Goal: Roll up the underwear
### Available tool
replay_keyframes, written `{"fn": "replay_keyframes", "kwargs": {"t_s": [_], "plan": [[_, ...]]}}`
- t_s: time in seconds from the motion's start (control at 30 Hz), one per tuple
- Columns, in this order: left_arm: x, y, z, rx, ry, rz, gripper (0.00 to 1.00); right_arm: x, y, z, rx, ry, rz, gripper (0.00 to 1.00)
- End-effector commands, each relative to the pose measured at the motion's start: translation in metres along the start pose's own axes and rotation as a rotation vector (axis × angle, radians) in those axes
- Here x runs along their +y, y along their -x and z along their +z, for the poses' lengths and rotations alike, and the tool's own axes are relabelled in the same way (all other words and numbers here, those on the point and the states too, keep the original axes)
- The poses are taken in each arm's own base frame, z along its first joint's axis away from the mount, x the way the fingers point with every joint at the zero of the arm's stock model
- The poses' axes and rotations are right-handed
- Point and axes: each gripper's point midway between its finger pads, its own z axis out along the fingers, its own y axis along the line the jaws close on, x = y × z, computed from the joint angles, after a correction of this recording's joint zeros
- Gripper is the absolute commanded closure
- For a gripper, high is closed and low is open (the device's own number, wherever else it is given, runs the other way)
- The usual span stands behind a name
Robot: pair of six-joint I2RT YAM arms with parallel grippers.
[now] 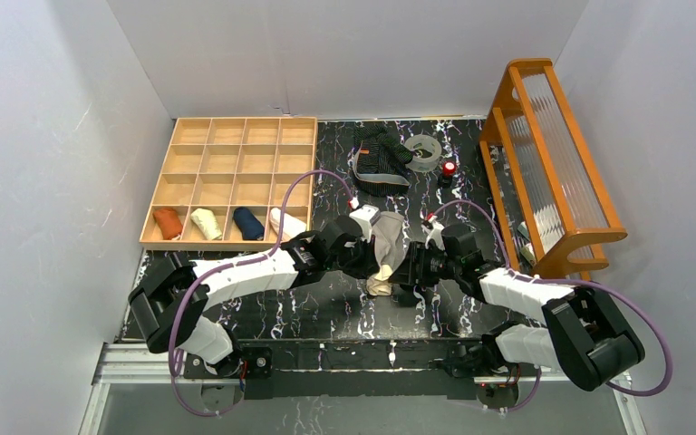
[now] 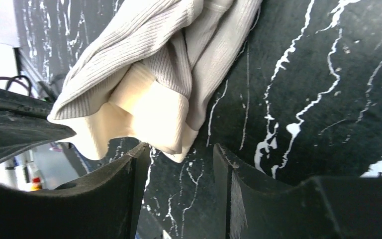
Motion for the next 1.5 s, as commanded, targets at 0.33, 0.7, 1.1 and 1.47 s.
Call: {"fn": "replay_keyframes", "kwargs": {"t_s": [0.33,0.7,1.1,1.47], "plan": [[-0.002,0.006,-0.001,-0.007,-0.013,0.004,1.00,0.020,0.032,0.006,-0.245,0.051,-0.448,0.44],[-0.004,0.008,0.000,-0.008,-0.019,0.008,1.00,0.019,0.023,0.002,-0.306,0.008,-0.620,0.44],[-0.005,0.009,0.001,-0.008,-0.026,0.009,1.00,0.021,0.009,0.004,-0.268,0.013,-0.649,0.41],[-0.003,0.009,-0.001,-0.010,-0.020,0.011,1.00,0.014,0.010,0.005,-0.309,-0.012,-0.564,0.40]]}}
